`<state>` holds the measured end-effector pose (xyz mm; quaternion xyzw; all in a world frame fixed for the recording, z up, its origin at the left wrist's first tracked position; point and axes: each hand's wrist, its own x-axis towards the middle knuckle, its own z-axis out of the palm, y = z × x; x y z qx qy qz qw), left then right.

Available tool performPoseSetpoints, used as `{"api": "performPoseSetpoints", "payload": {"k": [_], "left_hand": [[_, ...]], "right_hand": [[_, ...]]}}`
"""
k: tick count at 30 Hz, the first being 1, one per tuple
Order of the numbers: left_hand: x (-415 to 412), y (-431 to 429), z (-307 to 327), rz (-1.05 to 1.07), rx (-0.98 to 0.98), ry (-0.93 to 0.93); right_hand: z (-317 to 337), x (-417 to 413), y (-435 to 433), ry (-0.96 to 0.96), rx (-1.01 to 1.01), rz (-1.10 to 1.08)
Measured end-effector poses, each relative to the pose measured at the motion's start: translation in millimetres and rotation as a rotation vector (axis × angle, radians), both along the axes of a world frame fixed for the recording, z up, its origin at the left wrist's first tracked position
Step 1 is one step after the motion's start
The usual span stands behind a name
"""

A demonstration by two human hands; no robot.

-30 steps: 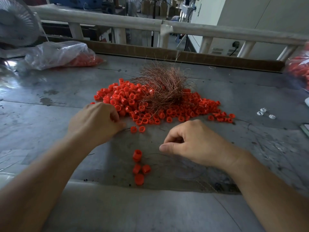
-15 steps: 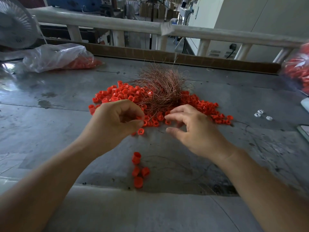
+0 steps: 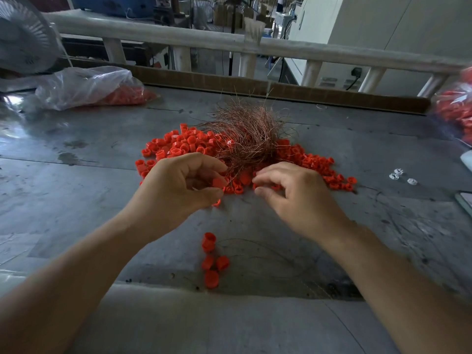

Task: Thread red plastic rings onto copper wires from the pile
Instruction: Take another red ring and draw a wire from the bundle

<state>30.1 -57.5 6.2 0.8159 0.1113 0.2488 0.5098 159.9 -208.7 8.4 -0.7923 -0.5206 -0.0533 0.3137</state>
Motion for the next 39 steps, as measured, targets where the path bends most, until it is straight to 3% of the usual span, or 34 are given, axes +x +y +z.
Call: {"api": "performPoseSetpoints", "payload": {"k": [6, 12, 21, 34, 39], "left_hand": [[0, -3, 2, 0.017, 0.081, 0.041], [1, -10, 5, -0.05, -0.116, -0.02], [1, -9, 4, -0.085, -0.132, -0.081], [1, -19, 5, -0.116, -0.245, -0.125], [1, -20, 6, -0.202, -0.47, -0.141]], "right_hand": [[8, -3, -7, 0.014, 0.204, 0.027], [9, -8, -9, -0.058, 0.201, 0.061], [15, -18, -8, -0.22, 0.216, 0.056], [18, -16, -12, -0.084, 0.368, 0.055], [21, -17, -13, -0.038, 0.386, 0.049]]}}
